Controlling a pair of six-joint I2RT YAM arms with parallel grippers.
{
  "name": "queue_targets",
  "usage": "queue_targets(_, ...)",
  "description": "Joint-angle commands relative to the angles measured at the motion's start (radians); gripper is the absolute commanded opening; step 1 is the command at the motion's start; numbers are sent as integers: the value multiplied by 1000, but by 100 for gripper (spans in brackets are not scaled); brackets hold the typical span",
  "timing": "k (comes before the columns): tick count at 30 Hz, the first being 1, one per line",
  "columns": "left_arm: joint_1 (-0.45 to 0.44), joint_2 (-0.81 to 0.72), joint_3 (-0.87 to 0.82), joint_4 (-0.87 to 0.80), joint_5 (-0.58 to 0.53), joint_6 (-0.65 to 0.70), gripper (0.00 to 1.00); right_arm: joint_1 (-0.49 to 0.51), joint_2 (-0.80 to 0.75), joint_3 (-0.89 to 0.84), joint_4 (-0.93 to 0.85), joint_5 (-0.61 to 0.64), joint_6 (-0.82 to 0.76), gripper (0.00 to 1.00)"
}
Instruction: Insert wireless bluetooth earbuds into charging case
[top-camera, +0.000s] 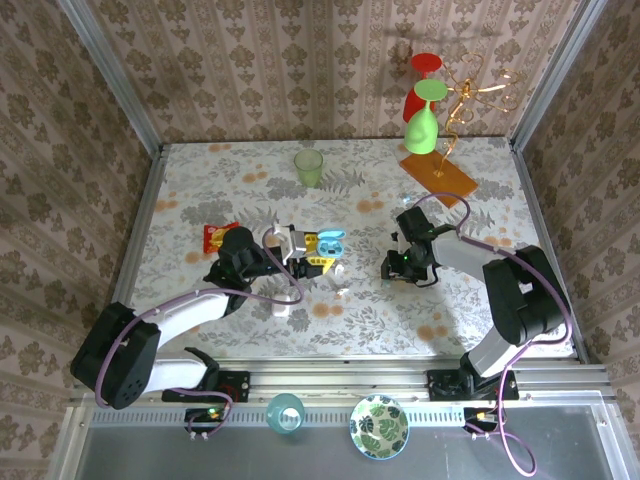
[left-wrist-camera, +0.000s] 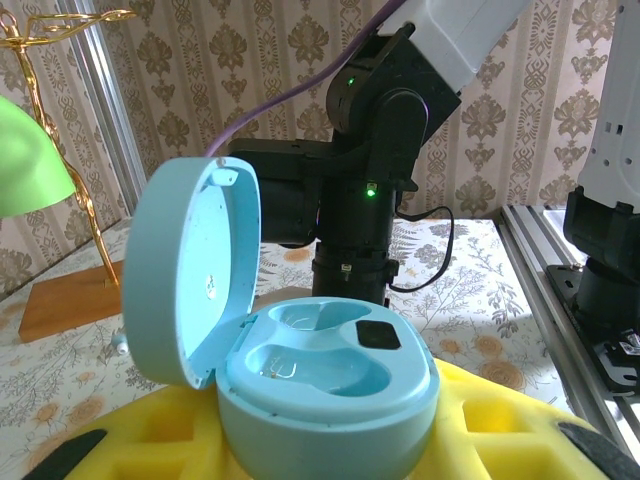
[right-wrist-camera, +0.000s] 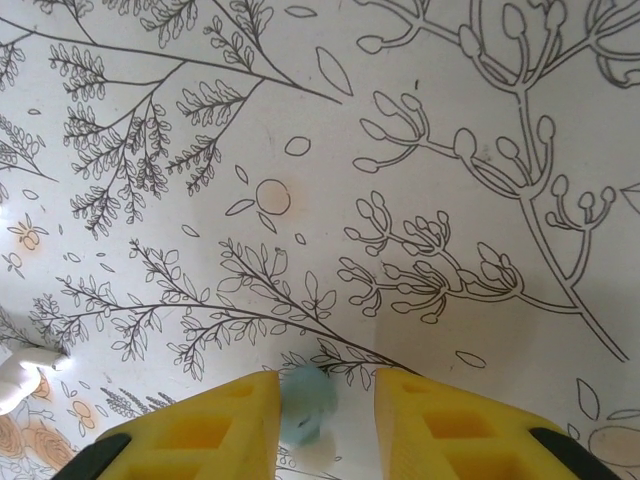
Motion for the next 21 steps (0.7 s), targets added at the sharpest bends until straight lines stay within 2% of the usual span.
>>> queue_targets(1,8,3,29,2,13,12,26,1,11,24,-21,-11,-16,31)
queue_targets(12,21,1,-8,47,7,3,26,96,-93,21,-131,267,131,33)
queue_targets(16,27,-8,-22,53,6,3,26,103,-112,7,-145,256,187,37)
queue_targets(21,28,-5,-29,67,5,-2,27,105,-108,-37,-77,158,291,37)
